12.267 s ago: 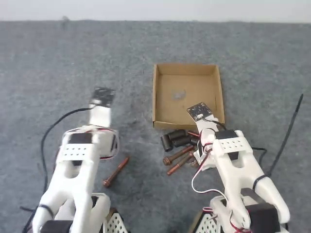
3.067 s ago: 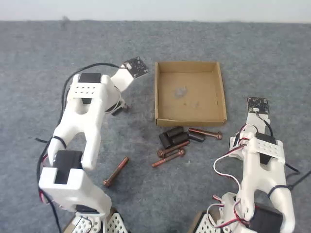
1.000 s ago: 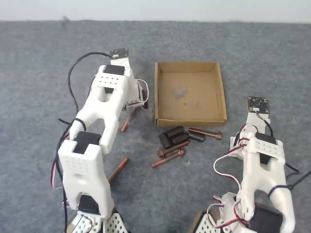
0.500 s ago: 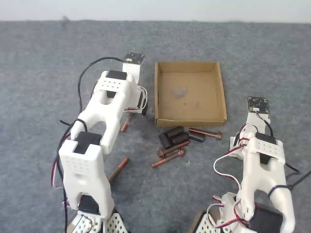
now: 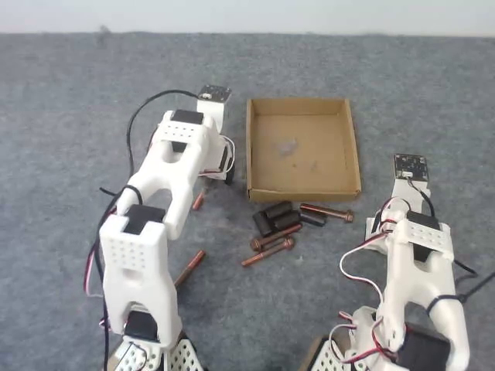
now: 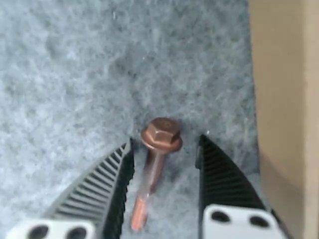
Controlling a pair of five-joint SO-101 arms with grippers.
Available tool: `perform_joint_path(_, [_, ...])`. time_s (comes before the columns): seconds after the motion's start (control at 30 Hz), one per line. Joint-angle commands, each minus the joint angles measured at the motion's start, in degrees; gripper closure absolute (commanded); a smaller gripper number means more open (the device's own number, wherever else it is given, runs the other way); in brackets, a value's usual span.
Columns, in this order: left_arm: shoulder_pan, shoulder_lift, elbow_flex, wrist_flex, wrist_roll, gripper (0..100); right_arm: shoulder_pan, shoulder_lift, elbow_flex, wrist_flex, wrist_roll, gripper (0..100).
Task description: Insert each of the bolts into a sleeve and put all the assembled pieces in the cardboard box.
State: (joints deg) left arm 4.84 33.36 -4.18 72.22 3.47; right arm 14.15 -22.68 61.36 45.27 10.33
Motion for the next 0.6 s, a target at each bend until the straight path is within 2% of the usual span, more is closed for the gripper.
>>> perform_joint_path(0.0, [0.18,2.81,-6.11,4.31,-0.53,81,-0.31,-2.86,-2.64,-0.75,-0.09,99.1])
perform_joint_path(0.13, [0.26,4.66,-8.57,6.33,-4.22,83,-0.22,-2.86,-2.64,-0.75,-0.09,99.1])
perform_joint_path(0.3, [0.70,4.84,-8.75,6.51,-8.62,100,-0.22,-2.86,-2.64,-0.75,-0.09,99.1])
perform_joint_path(0.57, [0.44,4.66,-8.48,6.68,-8.97,99,-0.22,-2.86,-2.64,-0.75,-0.09,99.1])
